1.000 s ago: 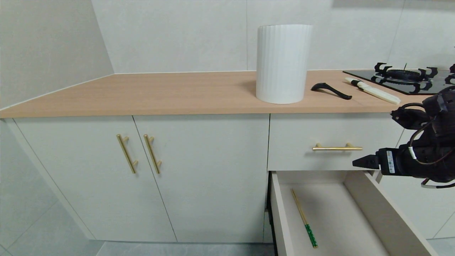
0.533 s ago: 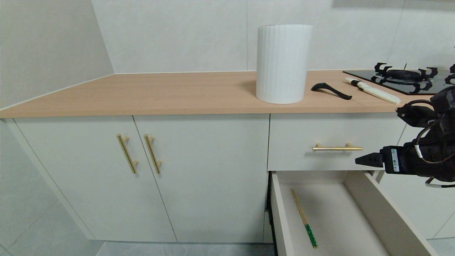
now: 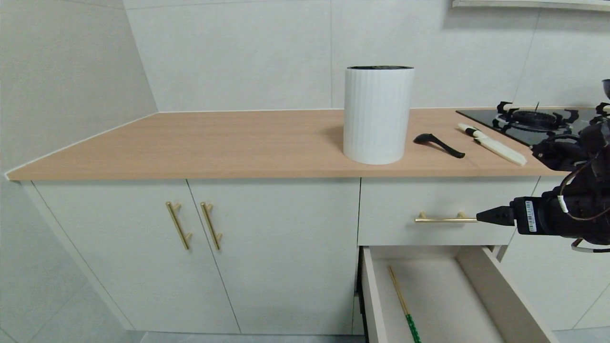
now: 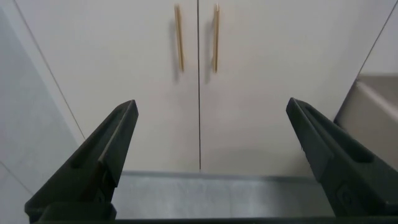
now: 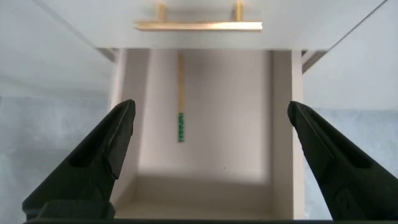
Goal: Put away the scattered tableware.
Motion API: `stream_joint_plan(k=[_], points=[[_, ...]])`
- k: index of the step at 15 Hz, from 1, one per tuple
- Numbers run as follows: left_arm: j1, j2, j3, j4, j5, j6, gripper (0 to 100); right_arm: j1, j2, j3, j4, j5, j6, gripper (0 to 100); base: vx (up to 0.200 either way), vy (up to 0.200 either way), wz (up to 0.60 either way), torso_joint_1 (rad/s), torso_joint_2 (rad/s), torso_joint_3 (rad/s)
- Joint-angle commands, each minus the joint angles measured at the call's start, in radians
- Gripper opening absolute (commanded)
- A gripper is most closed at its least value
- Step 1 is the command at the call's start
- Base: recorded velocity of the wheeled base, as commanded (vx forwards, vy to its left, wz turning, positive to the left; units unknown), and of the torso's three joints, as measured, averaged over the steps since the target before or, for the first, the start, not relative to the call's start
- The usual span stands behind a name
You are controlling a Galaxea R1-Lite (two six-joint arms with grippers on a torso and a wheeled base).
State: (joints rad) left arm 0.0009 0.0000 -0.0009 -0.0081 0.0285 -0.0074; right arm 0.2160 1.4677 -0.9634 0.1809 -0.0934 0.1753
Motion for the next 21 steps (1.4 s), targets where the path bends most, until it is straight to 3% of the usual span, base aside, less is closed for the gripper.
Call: stream_joint_plan(k=[1,11,15,18,21], points=[[0.001,0.0,0.001,0.0,0.001,0.0,100,0.0,0.005,0.003,0.0,0.0,0.0,100,0.0,0.0,0.0,0.163,-0.49,-0.295],[0.001,0.0,0.001,0.0,0.001,0.0,100,0.0,0.014,0.008,-0.008,0.001,-0.007,100,0.0,0.0,0.0,0.188,-0.47,-0.287],[0.001,0.0,0.001,0.0,0.001,0.0,100,-0.013,0.053,0.008,-0.106,0.003,-0.074,100,0.0,0.0,0.0,0.048,-0.12,-0.069],[0.001,0.0,0.001,0.0,0.001,0.0,100,-0.07,0.22,-0.112,-0.268,0.038,-0.128,100,0.0,0.0,0.0,0.0,0.0,0.0],[0.001,0.0,0.001,0.0,0.001,0.0,100,-0.104,0.387,-0.311,-0.268,0.142,-0.163,100,0.0,0.0,0.0,0.0,0.0,0.0]])
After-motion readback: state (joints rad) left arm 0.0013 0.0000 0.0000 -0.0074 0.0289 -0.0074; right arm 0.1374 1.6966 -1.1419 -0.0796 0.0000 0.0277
